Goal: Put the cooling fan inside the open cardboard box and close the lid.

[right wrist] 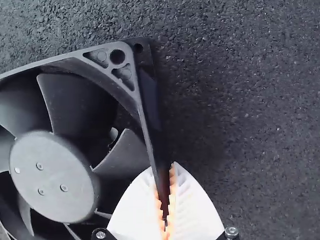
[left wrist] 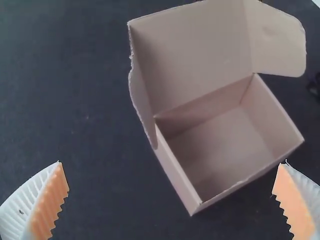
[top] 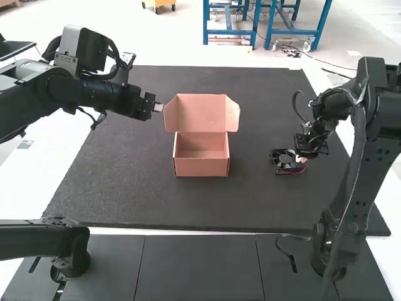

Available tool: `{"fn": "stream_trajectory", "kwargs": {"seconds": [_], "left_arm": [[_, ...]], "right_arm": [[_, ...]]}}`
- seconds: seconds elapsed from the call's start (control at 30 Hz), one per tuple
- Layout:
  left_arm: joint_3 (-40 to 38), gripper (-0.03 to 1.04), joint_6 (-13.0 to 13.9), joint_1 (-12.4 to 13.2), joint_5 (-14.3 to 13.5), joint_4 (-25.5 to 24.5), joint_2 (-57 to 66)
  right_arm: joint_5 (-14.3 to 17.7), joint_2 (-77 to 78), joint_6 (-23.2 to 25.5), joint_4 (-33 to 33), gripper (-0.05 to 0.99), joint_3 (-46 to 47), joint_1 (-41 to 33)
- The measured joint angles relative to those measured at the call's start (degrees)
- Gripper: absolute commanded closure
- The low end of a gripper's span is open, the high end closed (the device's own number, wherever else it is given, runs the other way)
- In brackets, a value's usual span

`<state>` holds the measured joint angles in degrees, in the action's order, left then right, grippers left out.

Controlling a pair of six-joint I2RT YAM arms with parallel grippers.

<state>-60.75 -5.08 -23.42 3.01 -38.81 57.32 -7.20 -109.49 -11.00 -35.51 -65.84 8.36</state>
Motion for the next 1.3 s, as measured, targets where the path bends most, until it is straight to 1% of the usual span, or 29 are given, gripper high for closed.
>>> {"fn": "stream_trajectory", "kwargs": {"seconds": [0.1, 0.23, 0.4, 0.5, 0.6, 0.77, 0.93, 1.1, 1.3], "left_arm": [[0.00, 0.04, -0.15, 0.00, 0.00, 0.00, -0.02], [0.00, 0.04, -0.17, 0.00, 0.00, -0.17, -0.02], [0.48, 0.04, -0.20, 0.00, 0.00, -0.35, -0.81], [1.49, 0.04, -0.17, 0.00, 0.00, -0.79, -2.03], [2.99, 0.04, -0.17, 0.00, 0.00, -1.49, -3.43], [5.79, 0.04, -0.15, -0.02, 0.00, -3.39, -6.14], [8.50, 0.04, -0.17, 0.00, 0.00, -5.16, -9.46], [10.25, 0.04, -0.17, 0.00, 0.00, -6.73, -12.09], [10.80, 0.04, -0.17, 0.00, 0.02, -7.26, -13.77]], "right_arm": [[0.02, -0.02, 0.07, -0.94, 0.96, -0.26, 0.00], [0.04, -0.35, 0.24, -5.68, 0.96, -2.05, 0.02], [-0.13, 1.40, 2.36, -9.49, 0.96, -2.80, 0.02], [-0.66, 6.34, 4.02, -11.87, 0.96, -2.69, 0.02], [-2.03, 13.79, 6.12, -13.99, 0.96, -2.38, 0.02], [-3.56, 24.65, 10.10, -15.28, 0.96, 0.37, -0.66], [-5.84, 32.11, 14.93, -15.89, 0.96, 3.87, -4.63], [-8.11, 38.25, 19.34, -19.58, 0.96, 5.77, -9.64], [-9.99, 42.99, 25.11, -21.97, 0.96, 7.13, -17.90]]}}
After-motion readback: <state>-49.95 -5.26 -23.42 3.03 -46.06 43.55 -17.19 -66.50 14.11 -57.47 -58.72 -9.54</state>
